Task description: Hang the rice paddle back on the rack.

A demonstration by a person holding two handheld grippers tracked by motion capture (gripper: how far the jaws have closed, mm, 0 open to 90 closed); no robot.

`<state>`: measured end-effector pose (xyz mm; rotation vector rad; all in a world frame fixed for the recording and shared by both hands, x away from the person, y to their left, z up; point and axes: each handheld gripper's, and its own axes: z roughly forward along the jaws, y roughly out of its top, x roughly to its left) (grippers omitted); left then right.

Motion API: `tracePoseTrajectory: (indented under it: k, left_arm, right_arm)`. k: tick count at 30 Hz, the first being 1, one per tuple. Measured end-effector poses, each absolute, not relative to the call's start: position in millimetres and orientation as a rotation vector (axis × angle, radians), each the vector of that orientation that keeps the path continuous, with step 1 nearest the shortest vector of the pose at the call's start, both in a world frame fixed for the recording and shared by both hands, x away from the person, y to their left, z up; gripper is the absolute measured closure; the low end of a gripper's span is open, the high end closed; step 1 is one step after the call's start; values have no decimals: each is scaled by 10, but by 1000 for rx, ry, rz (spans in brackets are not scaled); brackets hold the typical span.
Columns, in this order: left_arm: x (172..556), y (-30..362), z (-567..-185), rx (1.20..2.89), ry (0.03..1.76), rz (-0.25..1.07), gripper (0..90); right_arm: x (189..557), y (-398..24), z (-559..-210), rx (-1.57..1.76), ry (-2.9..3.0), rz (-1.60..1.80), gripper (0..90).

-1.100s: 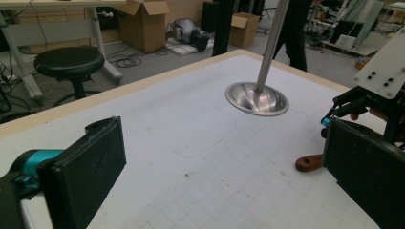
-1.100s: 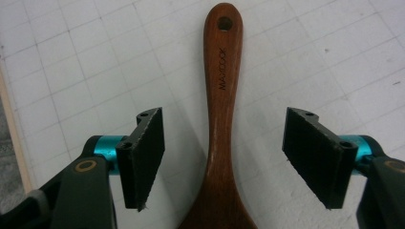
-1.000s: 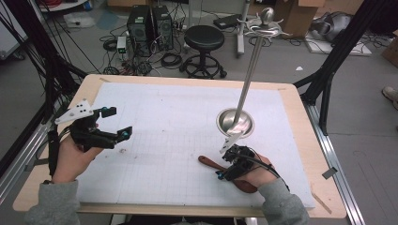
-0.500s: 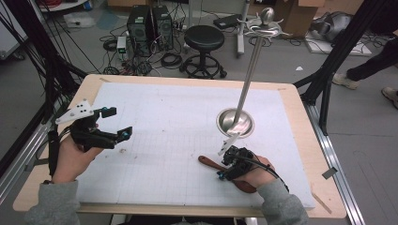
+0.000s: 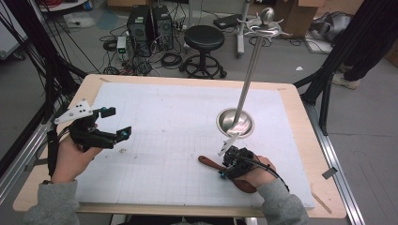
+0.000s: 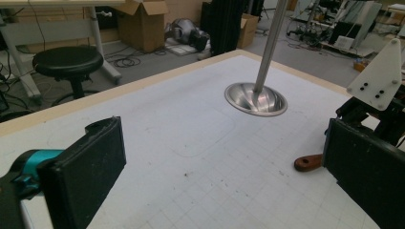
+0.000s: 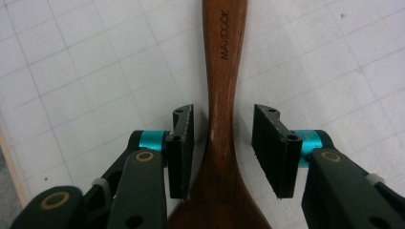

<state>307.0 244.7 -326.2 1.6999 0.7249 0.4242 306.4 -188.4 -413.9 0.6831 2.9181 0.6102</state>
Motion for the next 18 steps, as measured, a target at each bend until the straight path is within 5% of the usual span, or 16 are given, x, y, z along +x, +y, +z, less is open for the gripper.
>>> tracePoseTrajectory:
  k: [18]
  left_arm:
    - [3066, 2450, -3267, 1702, 729, 423, 17]
  right_arm:
    - [3057, -1880, -4122, 686, 2938, 583, 744]
